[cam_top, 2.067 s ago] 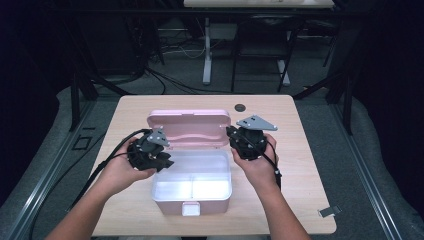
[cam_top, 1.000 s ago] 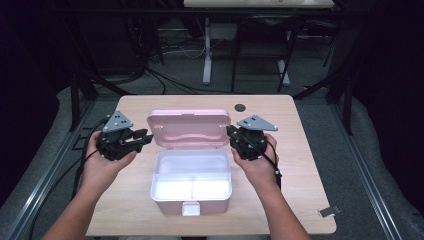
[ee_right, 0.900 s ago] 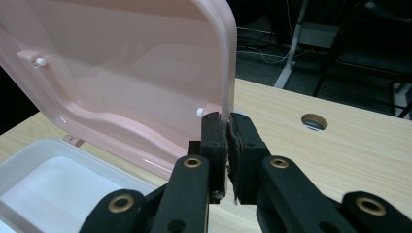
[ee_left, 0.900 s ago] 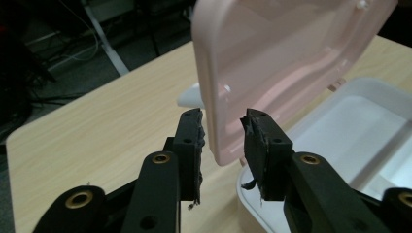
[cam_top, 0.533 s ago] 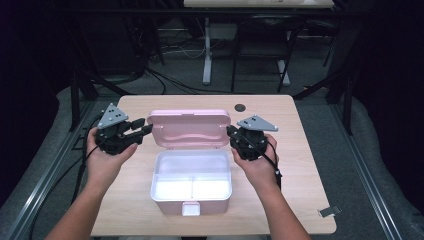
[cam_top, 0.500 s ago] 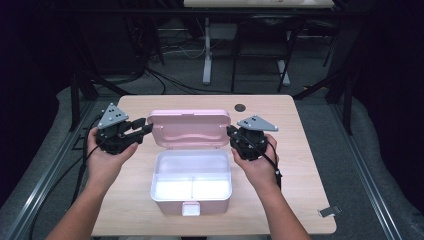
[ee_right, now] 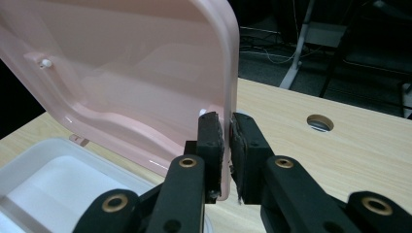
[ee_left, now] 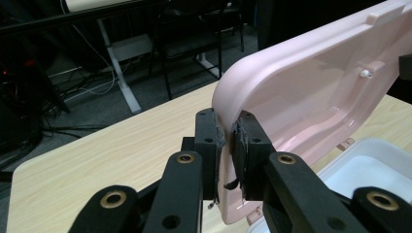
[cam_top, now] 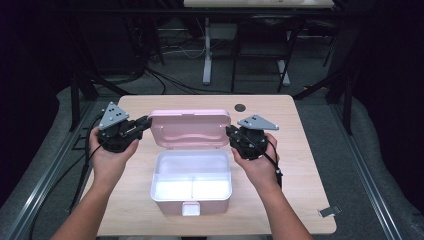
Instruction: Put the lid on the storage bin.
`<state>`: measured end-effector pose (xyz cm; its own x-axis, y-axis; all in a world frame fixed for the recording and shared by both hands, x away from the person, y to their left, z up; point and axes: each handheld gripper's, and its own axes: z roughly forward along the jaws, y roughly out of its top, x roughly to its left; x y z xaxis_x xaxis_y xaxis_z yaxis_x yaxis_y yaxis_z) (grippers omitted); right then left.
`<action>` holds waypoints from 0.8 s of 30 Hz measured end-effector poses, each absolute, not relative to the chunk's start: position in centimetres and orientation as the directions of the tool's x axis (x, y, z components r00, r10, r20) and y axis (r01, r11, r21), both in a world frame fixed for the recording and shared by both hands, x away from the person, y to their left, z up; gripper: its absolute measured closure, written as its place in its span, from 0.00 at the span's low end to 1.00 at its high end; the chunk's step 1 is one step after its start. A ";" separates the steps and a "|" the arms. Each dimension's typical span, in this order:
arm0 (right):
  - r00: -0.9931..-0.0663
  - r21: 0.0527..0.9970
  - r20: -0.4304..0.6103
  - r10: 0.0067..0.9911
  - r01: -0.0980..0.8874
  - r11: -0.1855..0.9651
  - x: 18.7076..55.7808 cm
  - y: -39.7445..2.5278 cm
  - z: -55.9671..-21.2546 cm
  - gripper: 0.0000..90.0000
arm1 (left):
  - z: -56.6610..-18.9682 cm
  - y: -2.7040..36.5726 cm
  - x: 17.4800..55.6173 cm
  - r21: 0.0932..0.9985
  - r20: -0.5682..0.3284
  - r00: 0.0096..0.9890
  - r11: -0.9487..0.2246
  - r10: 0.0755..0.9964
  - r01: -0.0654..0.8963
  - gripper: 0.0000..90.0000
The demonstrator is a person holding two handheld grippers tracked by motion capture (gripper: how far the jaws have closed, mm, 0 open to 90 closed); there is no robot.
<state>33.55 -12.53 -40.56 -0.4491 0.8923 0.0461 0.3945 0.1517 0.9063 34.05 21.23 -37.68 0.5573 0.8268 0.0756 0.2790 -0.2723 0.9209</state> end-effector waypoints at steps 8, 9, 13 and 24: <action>-0.452 0.919 0.047 0.891 0.370 0.140 33.4 -12.6 -39.4 0.92 | -37.7 21.2 33.8 0.921 0.079 0.559 -0.275 0.825 0.275 0.91; -0.455 0.921 0.047 0.889 0.365 0.139 33.3 -12.6 -39.2 0.92 | -37.7 21.3 33.7 0.921 0.078 0.561 -0.275 0.824 0.276 0.91; -0.460 0.925 0.042 0.887 0.354 0.140 33.0 -12.6 -38.8 0.91 | -37.7 21.4 33.5 0.923 0.073 0.565 -0.270 0.822 0.274 0.91; -0.491 0.926 0.074 0.868 0.356 0.123 32.0 -13.2 -38.2 0.90 | -37.5 21.6 32.0 0.926 0.069 0.590 -0.272 0.804 0.263 0.88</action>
<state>32.02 -13.17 -38.19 -0.4910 0.8680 0.0737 0.3563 0.1229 0.9263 31.97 21.62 -37.55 0.5903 0.8043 0.0685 0.2631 -0.2719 0.9257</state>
